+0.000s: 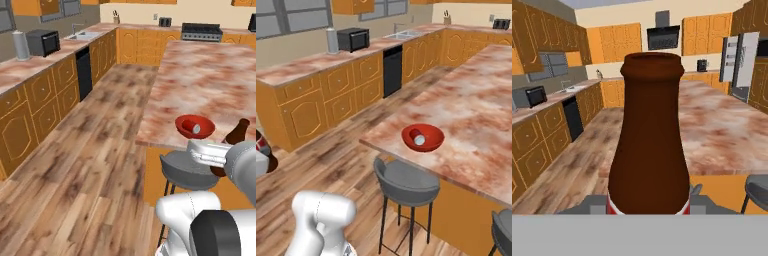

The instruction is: Open the fridge, grab two sodas, and place both sodas inside the bowl with ice on the dining counter.

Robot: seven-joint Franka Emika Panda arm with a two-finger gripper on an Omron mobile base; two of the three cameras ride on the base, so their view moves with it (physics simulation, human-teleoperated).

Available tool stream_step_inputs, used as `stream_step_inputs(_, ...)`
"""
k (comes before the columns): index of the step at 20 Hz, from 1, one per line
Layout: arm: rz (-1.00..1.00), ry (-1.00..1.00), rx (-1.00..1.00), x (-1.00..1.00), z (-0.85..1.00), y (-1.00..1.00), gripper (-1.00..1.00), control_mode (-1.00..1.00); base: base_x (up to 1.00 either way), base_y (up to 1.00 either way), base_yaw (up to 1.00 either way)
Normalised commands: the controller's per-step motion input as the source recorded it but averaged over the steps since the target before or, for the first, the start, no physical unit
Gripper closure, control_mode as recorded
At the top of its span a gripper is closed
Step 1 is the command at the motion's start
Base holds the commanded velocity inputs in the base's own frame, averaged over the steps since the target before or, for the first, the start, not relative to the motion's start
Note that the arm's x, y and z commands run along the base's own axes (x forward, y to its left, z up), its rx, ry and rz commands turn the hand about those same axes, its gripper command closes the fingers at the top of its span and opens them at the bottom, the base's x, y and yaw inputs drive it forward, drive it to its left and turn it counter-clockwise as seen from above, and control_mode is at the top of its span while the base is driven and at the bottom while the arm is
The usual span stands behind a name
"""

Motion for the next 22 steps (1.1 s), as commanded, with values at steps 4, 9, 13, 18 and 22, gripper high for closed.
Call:
stream_step_inputs(4,0.0,0.0,0.0,0.0,0.0,0.0,1.0,1.0,0.78,0.11,-0.49)
stream_step_inputs(9,0.0,0.0,0.0,0.0,0.0,0.0,1.0,1.0,0.81,0.1,-0.46)
stream_step_inputs(13,0.0,0.0,0.0,0.0,0.0,0.0,1.0,1.0,0.95,0.18,-0.44)
stream_step_inputs(18,-0.17,0.07,0.12,1.0,0.0,-0.43,1.0,-1.0,0.0,0.0,0.0)
stream_step_inputs(22,0.01,0.18,0.11,0.98,-0.13,-0.46,1.0,-1.0,0.0,0.0,0.0)
